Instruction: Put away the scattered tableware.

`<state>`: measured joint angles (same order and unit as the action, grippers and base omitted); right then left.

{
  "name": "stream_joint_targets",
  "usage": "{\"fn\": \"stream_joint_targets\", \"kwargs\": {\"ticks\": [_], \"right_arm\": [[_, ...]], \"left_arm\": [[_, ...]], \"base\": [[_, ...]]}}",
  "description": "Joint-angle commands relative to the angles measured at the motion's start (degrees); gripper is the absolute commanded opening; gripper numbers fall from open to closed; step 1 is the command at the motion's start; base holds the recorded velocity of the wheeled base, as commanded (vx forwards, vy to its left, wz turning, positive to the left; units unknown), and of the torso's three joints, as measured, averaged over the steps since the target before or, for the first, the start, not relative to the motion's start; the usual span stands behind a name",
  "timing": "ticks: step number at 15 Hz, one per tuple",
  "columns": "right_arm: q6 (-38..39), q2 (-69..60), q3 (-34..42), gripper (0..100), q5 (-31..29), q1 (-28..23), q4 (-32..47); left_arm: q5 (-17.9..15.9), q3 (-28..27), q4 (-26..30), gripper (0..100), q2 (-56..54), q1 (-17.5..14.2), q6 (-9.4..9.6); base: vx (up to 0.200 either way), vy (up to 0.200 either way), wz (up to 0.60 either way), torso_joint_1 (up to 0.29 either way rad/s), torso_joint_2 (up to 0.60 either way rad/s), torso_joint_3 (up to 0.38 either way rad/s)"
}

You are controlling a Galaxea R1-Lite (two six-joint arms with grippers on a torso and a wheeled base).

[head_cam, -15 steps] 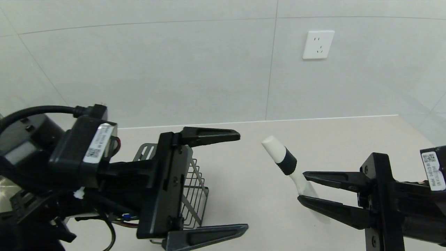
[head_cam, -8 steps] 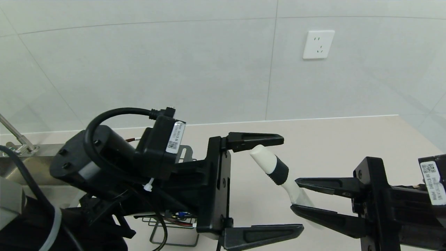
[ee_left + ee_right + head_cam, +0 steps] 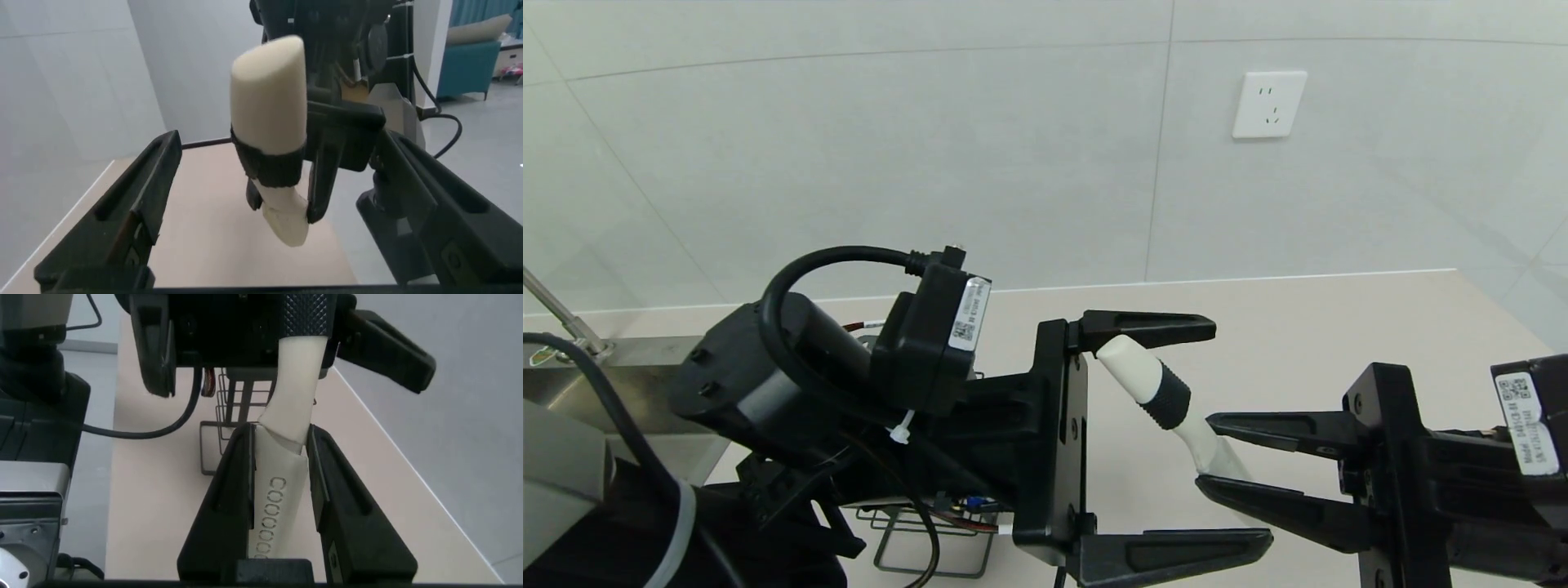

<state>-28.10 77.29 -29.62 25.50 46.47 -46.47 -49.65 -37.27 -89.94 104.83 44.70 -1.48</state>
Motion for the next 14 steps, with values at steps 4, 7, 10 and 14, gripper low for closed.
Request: {"fn": "stream_joint_targets", "kwargs": {"ticks": [4,7,10,14], "right_arm": [[0.0,0.4,-0.1,0,0.0,0.0,-0.1],[0.0,0.4,-0.5,0,0.0,0.0,-0.1],[0.0,0.5,-1.2,0,0.0,0.0,-0.1],[0.0,0.9,-1.3,0,0.0,0.0,-0.3]], "left_arm": [[0.1,-0.3,-0.1,100,-0.9,0.0,-0.55],[0.1,0.0,-0.1,100,-0.9,0.0,-0.55],[0.1,-0.2,-0.1,100,-0.9,0.0,-0.55],[0.1,-0.2,-0.1,0,-1.0,0.0,-0.63]], "base": [[0.0,0.0,0.0,0.0,0.0,0.0],[0.0,0.0,0.0,0.0,0.0,0.0],[0.0,0.0,0.0,0.0,0.0,0.0],[0.0,0.0,0.0,0.0,0.0,0.0]]}}
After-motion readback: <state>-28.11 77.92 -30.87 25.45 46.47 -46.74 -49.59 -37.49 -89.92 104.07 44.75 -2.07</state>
